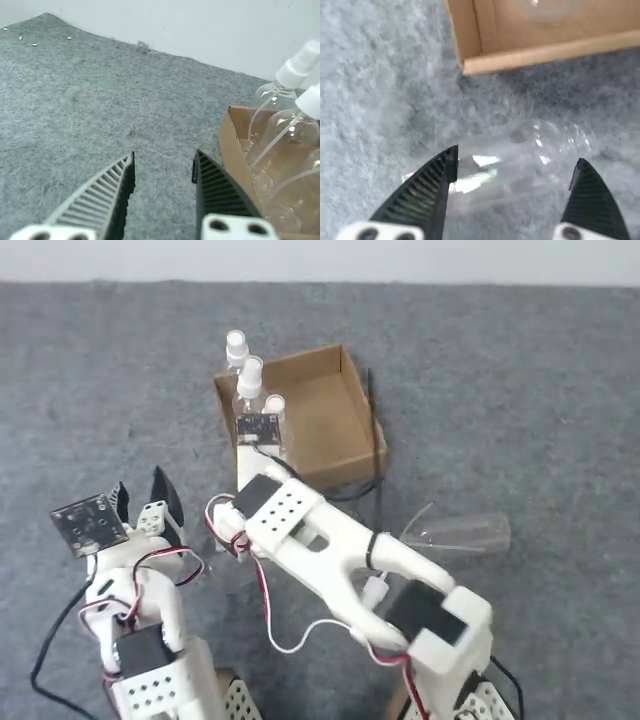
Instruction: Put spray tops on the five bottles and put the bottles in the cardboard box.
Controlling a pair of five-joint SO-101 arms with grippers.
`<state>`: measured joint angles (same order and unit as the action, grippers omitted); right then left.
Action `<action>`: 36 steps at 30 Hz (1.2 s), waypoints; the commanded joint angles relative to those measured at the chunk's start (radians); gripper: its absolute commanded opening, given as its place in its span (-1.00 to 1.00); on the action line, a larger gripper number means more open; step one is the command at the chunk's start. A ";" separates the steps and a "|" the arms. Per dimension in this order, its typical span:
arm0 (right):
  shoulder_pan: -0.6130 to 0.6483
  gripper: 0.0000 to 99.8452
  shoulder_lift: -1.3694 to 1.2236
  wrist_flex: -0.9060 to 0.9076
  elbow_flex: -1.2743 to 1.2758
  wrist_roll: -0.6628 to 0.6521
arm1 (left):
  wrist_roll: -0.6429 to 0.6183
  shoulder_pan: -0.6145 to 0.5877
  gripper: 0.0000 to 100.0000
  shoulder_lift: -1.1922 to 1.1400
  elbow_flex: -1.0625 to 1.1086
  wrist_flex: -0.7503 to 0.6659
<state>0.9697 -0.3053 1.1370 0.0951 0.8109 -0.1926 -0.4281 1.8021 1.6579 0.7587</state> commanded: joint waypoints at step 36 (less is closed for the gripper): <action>-0.005 -0.41 -0.079 0.283 -0.117 -0.057 | 0.006 -0.005 -0.64 0.020 -0.012 -0.028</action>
<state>0.9728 -0.4051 1.4009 0.0276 0.7695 -0.1926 -0.4281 1.8021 1.6579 0.7587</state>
